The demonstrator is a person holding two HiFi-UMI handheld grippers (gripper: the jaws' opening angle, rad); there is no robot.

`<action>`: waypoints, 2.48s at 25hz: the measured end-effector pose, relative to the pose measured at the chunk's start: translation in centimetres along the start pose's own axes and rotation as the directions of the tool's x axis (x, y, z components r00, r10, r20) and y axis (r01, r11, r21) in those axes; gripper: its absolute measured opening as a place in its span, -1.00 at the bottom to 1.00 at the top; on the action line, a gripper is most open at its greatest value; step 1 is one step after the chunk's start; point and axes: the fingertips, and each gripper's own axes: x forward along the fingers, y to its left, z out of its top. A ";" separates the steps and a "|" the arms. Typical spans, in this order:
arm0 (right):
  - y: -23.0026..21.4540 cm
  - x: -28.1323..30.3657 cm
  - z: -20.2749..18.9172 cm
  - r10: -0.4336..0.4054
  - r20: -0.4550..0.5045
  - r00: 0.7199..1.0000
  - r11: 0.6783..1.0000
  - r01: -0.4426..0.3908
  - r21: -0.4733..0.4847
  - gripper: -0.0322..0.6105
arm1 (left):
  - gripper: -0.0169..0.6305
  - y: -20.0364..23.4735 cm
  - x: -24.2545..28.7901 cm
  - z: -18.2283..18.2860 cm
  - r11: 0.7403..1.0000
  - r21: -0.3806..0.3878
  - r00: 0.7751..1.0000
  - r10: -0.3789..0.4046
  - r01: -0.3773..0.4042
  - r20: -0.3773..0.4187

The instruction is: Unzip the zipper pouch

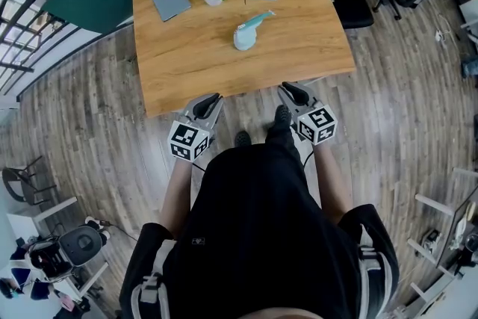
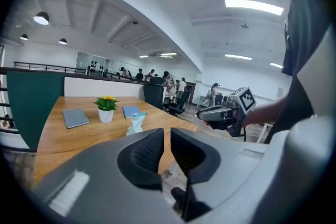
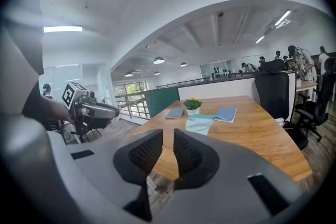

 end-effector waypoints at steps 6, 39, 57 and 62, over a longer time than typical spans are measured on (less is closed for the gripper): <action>0.0 0.0 0.1 0.003 0.000 1.000 1.000 -0.003 -0.004 -0.63 | -0.77 0.0 -0.2 0.2 1.000 -0.002 1.000 0.006 -0.006 -0.003; -1.2 0.9 -1.8 0.024 -0.062 0.998 0.999 -0.026 -0.032 0.16 | -0.29 -0.9 1.4 1.1 0.996 -0.071 0.998 -0.058 0.061 0.037; -6.8 1.7 -0.7 0.130 -0.103 0.986 0.989 -0.136 -0.053 0.14 | -0.36 -1.5 6.8 3.4 0.995 -0.099 0.999 0.030 -0.028 0.024; -8.7 2.6 -0.2 0.190 -0.125 0.974 0.977 -0.199 -0.071 0.08 | -0.39 -1.2 9.1 4.5 0.991 -0.111 0.997 0.072 -0.069 0.029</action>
